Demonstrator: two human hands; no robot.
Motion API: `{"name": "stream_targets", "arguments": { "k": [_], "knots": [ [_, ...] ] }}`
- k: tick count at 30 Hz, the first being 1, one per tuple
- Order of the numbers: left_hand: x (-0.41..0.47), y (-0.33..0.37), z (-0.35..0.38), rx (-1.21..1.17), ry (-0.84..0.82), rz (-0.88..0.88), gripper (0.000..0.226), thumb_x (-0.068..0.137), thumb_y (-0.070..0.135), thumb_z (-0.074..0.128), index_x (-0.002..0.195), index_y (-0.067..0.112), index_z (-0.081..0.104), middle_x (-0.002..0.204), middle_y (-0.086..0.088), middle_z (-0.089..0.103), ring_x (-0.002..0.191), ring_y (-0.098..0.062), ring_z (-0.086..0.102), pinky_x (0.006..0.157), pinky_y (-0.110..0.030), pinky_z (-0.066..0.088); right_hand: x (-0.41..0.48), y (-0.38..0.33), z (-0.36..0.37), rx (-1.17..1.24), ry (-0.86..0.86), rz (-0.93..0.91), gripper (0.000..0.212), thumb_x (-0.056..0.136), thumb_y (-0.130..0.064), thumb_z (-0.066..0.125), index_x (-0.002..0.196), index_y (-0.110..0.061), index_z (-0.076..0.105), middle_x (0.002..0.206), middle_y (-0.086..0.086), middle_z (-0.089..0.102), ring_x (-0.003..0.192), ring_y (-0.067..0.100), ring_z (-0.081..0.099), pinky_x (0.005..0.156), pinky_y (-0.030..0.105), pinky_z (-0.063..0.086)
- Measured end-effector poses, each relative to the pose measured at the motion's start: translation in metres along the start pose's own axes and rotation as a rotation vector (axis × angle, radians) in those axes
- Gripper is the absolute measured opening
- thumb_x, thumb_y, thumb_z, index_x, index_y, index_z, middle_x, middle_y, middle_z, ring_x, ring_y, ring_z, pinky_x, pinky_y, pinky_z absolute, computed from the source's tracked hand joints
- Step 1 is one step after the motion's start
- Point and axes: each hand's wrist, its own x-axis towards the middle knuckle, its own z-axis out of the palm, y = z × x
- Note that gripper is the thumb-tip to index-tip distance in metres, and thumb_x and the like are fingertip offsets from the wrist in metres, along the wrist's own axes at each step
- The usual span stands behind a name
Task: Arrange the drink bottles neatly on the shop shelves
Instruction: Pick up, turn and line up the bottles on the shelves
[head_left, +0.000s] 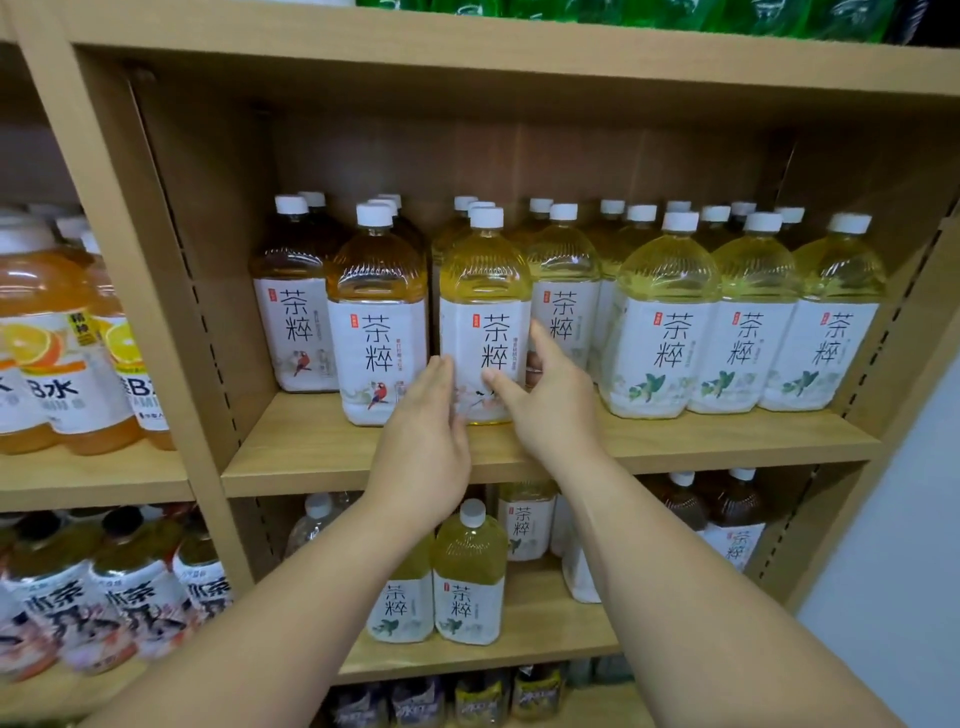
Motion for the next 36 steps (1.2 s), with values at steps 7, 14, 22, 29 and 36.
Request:
{"name": "stream_targets", "arguments": {
  "k": [7,14,22,29,36],
  "knots": [
    [-0.066,-0.034,-0.028,-0.128,0.341,0.054,0.019,0.095,0.011,0.065,0.112,0.016,0.070,0.097,0.019,0.058,0.086,-0.007,0.060,0.082,-0.016,0.048,-0.072,0.003,-0.006,0.114,0.295,-0.052,0.042,0.088,-0.042,0.073,0.127,-0.032,0.059,0.104,-0.011,0.063,0.092,0.009,0.059,0.081,0.019,0.047],
    [-0.131,-0.112,0.011,0.071,-0.038,-0.225,0.047,0.090,0.022,0.072,0.135,0.019,0.059,0.132,-0.001,0.054,0.115,-0.016,0.059,0.101,-0.036,0.049,-0.143,0.079,0.035,0.017,0.012,0.243,0.041,0.077,-0.046,0.083,0.107,-0.025,0.065,0.099,-0.011,0.063,0.088,0.011,0.061,0.078,0.035,0.055],
    [-0.102,-0.125,0.035,0.098,-0.200,-0.404,0.052,0.097,0.036,0.062,0.139,0.008,0.047,0.124,-0.013,0.054,0.114,-0.032,0.058,0.092,-0.041,0.050,-0.120,0.108,0.077,-0.281,-0.497,0.384,0.070,0.062,-0.048,0.093,0.114,-0.026,0.052,0.111,-0.004,0.051,0.104,0.019,0.059,0.083,0.034,0.051],
    [-0.068,-0.139,0.036,0.090,-0.250,-0.454,0.049,0.094,0.049,0.063,0.134,0.022,0.057,0.097,-0.012,0.072,0.080,-0.036,0.070,0.077,-0.044,0.058,-0.137,0.125,0.071,-0.249,-0.299,0.338,0.075,0.060,-0.039,0.095,0.119,-0.023,0.052,0.117,-0.004,0.050,0.100,0.013,0.055,0.081,0.031,0.049],
    [-0.059,-0.129,0.054,-0.005,-0.237,-0.370,0.034,0.092,0.043,0.070,0.121,0.027,0.059,0.095,-0.012,0.068,0.078,-0.040,0.067,0.067,-0.046,0.059,-0.158,0.140,0.026,-0.184,-0.158,0.389,0.091,0.057,-0.035,0.097,0.135,-0.029,0.052,0.121,-0.011,0.053,0.107,0.006,0.051,0.091,0.026,0.044]
  ]
}}
